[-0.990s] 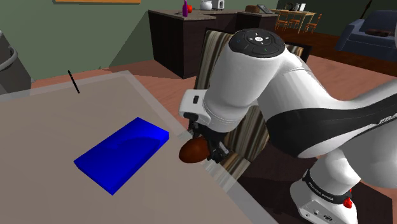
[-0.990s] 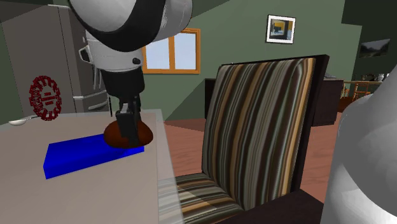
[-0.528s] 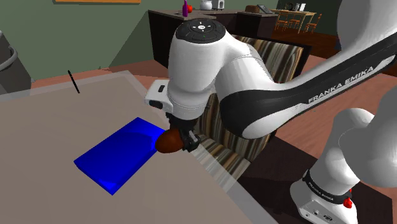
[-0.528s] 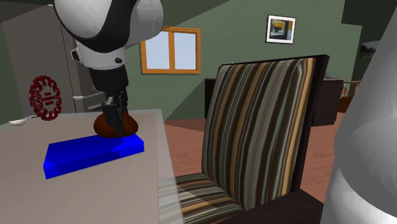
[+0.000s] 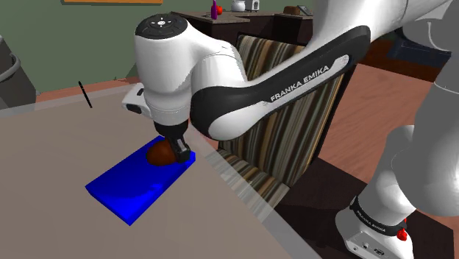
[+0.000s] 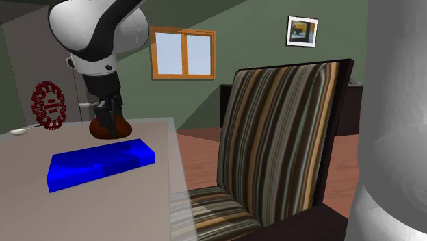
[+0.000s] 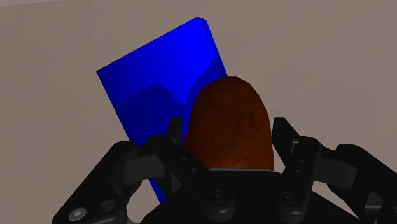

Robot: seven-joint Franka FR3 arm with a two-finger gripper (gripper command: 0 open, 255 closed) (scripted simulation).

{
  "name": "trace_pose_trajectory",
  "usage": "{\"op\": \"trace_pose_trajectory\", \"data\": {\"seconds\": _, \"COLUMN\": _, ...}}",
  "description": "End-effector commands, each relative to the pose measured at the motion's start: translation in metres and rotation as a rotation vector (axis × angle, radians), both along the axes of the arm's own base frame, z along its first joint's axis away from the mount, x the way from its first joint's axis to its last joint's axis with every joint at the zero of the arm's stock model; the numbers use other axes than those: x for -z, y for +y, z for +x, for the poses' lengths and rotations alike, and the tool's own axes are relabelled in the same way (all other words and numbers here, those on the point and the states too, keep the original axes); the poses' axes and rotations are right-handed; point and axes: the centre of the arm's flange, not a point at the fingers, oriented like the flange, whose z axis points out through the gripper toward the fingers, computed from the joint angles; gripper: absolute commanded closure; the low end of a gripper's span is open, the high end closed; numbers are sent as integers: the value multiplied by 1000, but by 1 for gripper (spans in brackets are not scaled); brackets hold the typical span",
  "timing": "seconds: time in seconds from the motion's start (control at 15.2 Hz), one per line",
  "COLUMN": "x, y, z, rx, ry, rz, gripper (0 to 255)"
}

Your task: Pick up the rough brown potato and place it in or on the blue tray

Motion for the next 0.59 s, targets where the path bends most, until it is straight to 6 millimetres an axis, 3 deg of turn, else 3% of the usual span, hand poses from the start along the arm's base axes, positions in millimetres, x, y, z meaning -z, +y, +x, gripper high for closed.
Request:
{"op": "trace_pose_trajectory", "data": {"seconds": 0.0, "x": 0, "y": 10, "z": 27, "rx": 1, "ry": 0, "rz": 0, "gripper": 255}}
{"op": "trace_pose_trajectory", "data": {"seconds": 0.33, "x": -1, "y": 36, "z": 88, "rx": 1, "ry": 0, "rz": 0, "gripper": 255}}
{"op": "trace_pose_trajectory", "data": {"seconds": 0.4, "x": -1, "y": 45, "z": 108, "rx": 1, "ry": 0, "rz": 0, "gripper": 255}}
{"op": "trace_pose_trajectory", "data": {"seconds": 0.53, "x": 9, "y": 45, "z": 108, "rx": 1, "ry": 0, "rz": 0, "gripper": 255}}
